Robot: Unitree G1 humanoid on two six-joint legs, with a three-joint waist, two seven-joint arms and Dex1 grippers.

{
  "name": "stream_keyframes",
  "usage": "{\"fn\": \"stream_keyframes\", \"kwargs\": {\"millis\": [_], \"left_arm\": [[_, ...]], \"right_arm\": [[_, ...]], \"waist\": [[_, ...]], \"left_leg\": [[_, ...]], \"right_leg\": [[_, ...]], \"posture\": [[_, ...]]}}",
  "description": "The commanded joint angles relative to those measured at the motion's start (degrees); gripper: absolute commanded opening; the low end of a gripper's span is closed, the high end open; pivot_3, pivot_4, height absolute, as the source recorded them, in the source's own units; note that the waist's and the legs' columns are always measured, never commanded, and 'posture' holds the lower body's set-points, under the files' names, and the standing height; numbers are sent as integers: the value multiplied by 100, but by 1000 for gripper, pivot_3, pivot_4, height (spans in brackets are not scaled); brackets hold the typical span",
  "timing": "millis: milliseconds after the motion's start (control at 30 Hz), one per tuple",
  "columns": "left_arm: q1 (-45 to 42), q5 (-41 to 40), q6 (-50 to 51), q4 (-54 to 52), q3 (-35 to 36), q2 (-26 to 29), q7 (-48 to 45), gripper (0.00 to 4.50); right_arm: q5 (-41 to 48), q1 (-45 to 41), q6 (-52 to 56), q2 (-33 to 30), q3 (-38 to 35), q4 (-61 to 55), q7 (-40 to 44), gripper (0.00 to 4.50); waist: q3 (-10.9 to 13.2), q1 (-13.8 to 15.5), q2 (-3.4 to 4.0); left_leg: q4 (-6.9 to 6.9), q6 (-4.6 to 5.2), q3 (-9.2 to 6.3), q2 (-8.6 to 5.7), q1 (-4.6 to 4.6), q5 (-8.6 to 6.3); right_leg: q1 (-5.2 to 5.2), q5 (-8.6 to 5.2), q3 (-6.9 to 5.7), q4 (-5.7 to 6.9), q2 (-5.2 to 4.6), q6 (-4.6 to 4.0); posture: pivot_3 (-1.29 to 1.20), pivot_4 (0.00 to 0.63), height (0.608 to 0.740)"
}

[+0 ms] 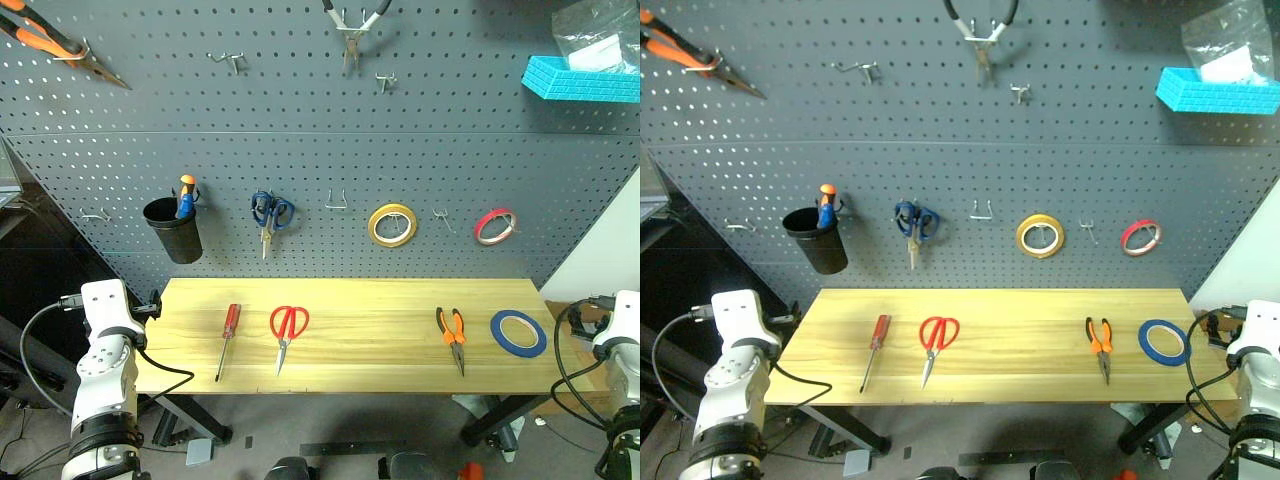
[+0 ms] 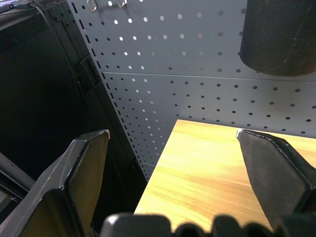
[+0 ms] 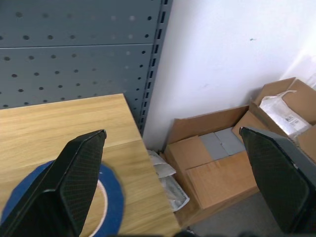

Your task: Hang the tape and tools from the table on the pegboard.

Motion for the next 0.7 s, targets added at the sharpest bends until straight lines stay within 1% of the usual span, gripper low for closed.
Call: {"fn": "stream_keyframes", "kwargs": {"millis": [33, 233, 333, 400, 533, 567, 633, 700], "left_arm": [[-89, 36, -89, -93, 36, 191, -32, 4455], [-128, 62, 40, 32, 108, 208, 214, 4455], [-168, -223, 757, -198, 59, 86, 12, 4455], [-71, -355, 1016, -697, -84, -101, -142, 4455], [146, -284, 1347, -1644, -509, -406, -280, 4455], [179, -277, 1406, -1882, -621, -519, -303, 4455], [215, -624, 1477, -2367, -852, -849, -704, 4455], [244, -664, 1580, -2693, -1126, -985, -944, 4455]], "right_arm": [[95, -130, -161, -116, -124, -23, 54, 4500], [3, -42, -187, -23, 58, -169, 237, 4500], [-121, 93, -181, -9, 335, -388, 611, 4500], [-67, 224, 67, 86, 518, -841, 897, 4500], [132, 469, 698, 266, 674, -1871, 1186, 4500], [170, 530, 884, 319, 707, -2177, 1198, 4500], [178, 604, 1270, 416, 780, -2723, 1170, 4500], [187, 635, 1610, 471, 798, -3060, 1126, 4500]], "waist": [[0, -7, 0], [0, -39, 0], [0, -53, -1], [0, -60, -1], [-1, -94, -1], [1, -99, -2], [2, -104, -2], [43, -108, -3]], "left_leg": [[0, 0, 2, 0, 0, 0], [1, 0, 2, 0, 0, 0], [1, 0, 0, 0, 0, 0], [2, 0, -2, -1, 0, 0], [6, 0, -12, 0, -3, 0], [8, 0, -15, 0, -2, 0], [9, 0, -17, 1, -3, 0], [10, 0, -14, 0, -2, 0]], "right_leg": [[0, 0, 1, 0, 0, 0], [1, 0, 1, 0, 0, 0], [1, 0, 0, 1, 0, 0], [2, 0, -3, 0, 0, 1], [2, 2, 0, -1, -1, 4], [2, 4, 3, 1, -1, 7], [2, 5, 4, 1, -1, 7], [2, 5, 6, 0, -1, 7]], "posture": [[-81, 0, 740], [-83, 0, 740], [-93, 0, 740], [-109, 0, 740], [-126, 4, 740], [-135, 18, 740], [-150, 42, 740], [-155, 50, 740]]}}
